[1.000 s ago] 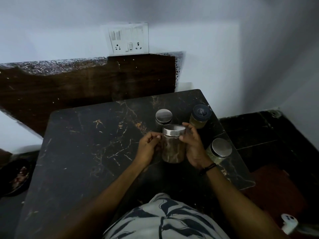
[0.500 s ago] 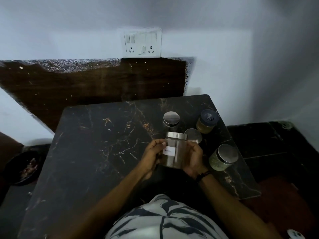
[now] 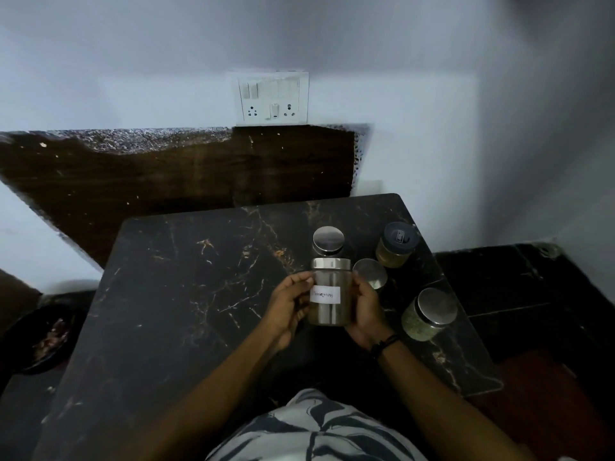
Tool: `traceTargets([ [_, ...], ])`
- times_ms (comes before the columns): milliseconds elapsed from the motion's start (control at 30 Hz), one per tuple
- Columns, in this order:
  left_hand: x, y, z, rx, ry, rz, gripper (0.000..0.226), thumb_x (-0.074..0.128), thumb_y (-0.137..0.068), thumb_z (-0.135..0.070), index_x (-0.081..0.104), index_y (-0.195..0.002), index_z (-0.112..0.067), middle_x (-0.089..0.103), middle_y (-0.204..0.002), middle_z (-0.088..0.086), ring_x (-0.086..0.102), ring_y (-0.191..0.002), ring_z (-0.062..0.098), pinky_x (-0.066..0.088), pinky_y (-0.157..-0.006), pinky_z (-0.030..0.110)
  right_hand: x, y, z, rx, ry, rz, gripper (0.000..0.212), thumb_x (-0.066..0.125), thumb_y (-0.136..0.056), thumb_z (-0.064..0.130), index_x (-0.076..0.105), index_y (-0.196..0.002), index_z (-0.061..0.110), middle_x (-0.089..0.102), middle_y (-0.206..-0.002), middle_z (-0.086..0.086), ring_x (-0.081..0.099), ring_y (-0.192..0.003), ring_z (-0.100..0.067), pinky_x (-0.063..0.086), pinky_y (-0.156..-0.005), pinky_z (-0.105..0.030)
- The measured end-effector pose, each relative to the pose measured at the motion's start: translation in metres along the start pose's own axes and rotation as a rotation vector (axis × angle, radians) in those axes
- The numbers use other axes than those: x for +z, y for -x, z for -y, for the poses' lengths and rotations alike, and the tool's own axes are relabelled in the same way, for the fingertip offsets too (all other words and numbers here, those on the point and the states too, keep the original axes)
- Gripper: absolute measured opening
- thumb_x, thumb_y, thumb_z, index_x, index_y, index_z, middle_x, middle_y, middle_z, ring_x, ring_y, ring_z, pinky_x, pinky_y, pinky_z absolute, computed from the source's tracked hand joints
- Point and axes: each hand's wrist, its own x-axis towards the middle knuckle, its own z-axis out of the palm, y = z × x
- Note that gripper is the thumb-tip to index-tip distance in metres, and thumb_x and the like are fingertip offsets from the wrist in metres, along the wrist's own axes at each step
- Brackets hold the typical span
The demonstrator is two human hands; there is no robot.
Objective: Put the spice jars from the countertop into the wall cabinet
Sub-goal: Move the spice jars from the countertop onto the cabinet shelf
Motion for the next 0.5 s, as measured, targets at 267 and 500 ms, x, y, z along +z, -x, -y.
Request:
traceTargets([
  [267, 0.036, -0.024, -0.107, 0.288, -0.002, 0.035, 0.036, 0.057, -0.094, -0.018, 0.06, -0.125, 0.0, 0.068, -0.121, 0.023, 0.063, -0.104, 0.032, 0.052, -0.09, 0.047, 0.075, 0.007, 0.101, -0.35, 0.052, 0.14, 0.05, 0.045, -0.091, 0.028, 0.054, -0.127, -0.005, 0.061, -0.121, -0.026, 0.058, -0.108, -0.038, 0.048, -0.09, -0.047],
  [500, 0.075, -0.019, -0.213, 0.533, -0.013, 0.07, 0.023, 0.062, -0.093, -0.019, 0.067, -0.114, -0.011, 0.071, -0.117, 0.014, 0.067, -0.103, 0.023, 0.054, -0.086, 0.039, 0.143, 0.026, 0.195, -0.619, 0.214, 0.23, 0.041, 0.041, -0.09, 0.013, 0.057, -0.127, 0.008, 0.064, -0.122, -0.021, 0.06, -0.111, -0.036, 0.048, -0.094, -0.054],
])
